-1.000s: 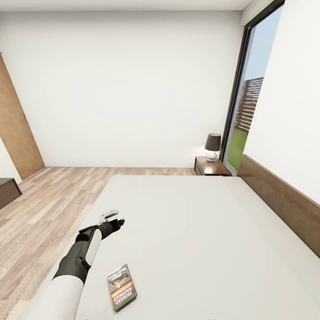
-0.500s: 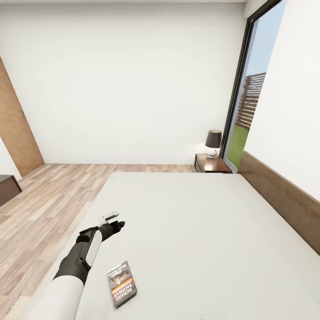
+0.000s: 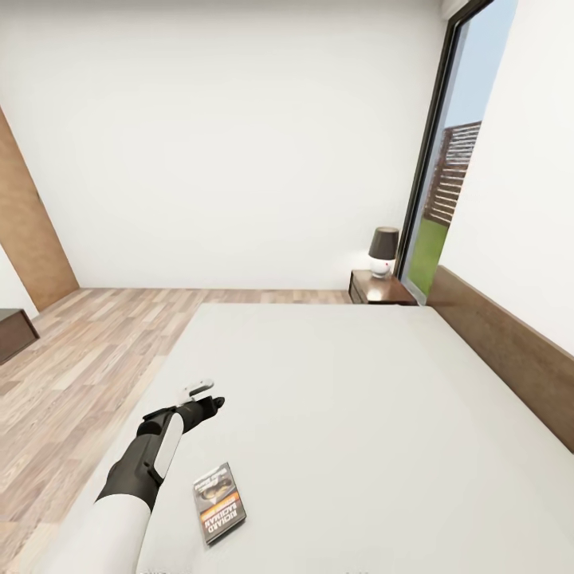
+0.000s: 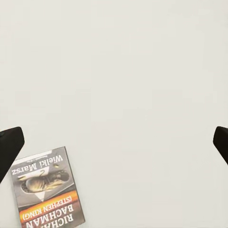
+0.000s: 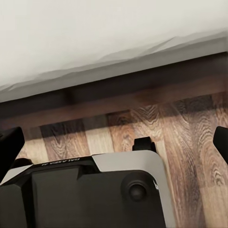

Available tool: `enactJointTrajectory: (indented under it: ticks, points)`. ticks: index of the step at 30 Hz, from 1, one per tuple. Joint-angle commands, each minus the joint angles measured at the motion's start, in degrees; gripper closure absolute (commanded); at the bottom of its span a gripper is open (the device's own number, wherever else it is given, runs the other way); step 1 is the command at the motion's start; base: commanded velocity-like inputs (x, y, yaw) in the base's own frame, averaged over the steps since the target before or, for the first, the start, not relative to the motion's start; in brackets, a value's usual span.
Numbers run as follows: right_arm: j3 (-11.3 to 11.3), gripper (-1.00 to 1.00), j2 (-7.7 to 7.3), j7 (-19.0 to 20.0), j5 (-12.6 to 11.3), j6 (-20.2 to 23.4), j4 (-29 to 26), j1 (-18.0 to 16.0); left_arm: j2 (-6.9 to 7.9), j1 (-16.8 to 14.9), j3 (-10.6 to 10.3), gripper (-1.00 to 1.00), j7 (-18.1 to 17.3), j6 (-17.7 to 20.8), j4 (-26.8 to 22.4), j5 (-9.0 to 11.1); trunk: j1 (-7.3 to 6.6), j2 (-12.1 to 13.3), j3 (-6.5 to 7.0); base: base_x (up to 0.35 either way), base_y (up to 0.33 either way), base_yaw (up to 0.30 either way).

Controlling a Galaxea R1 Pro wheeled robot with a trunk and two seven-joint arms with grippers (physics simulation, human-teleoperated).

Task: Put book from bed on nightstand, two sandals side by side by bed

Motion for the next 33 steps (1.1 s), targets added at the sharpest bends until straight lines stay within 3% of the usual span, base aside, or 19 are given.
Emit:
enactJointTrajectory:
  ticks: [1, 16, 20, 22, 25, 33]
  points:
    - [-0.1, -1.00, -0.02, 0.3, -0.6, 0.2, 0.0, 0.0, -0.06, 0.0, 0.2, -1.00, 0.0, 0.3, -0.1, 0.4, 0.03, -0.1, -0.22, 0.000, 0.000, 0.000]
    - [-0.1, -1.00, -0.24, 1.0, -0.4, 0.2, 0.0, -0.1, -0.06, 0.0, 0.2, -1.00, 0.0, 0.3, 0.0, 0.4, 0.03, -0.1, -1.57, 0.000, 0.000, 0.000]
    - [-0.1, -1.00, -0.49, 9.5, -0.4, 0.3, 0.1, 0.0, -0.06, 0.0, 0.2, -1.00, 0.0, 0.3, 0.0, 0.5, 0.03, -0.1, -1.93, 0.000, 0.000, 0.000]
    - [-0.1, -1.00, -0.56, 17.3, -0.4, 0.4, 0.0, -0.1, -0.06, 0.0, 0.2, -1.00, 0.0, 0.3, 0.0, 0.5, 0.03, -0.1, -2.11, 0.000, 0.000, 0.000]
    - [-0.1, -1.00, -0.59, 22.0, -0.5, 0.4, 0.0, -0.1, -0.06, 0.0, 0.1, -1.00, 0.0, 0.3, 0.0, 0.5, 0.03, -0.1, -2.39, 0.000, 0.000, 0.000]
    - [-0.1, -1.00, -0.63, 24.9, -0.5, 0.3, 0.0, -0.1, -0.06, 0.0, 0.1, -1.00, 0.0, 0.3, 0.0, 0.5, 0.03, -0.1, -3.10, 0.000, 0.000, 0.000]
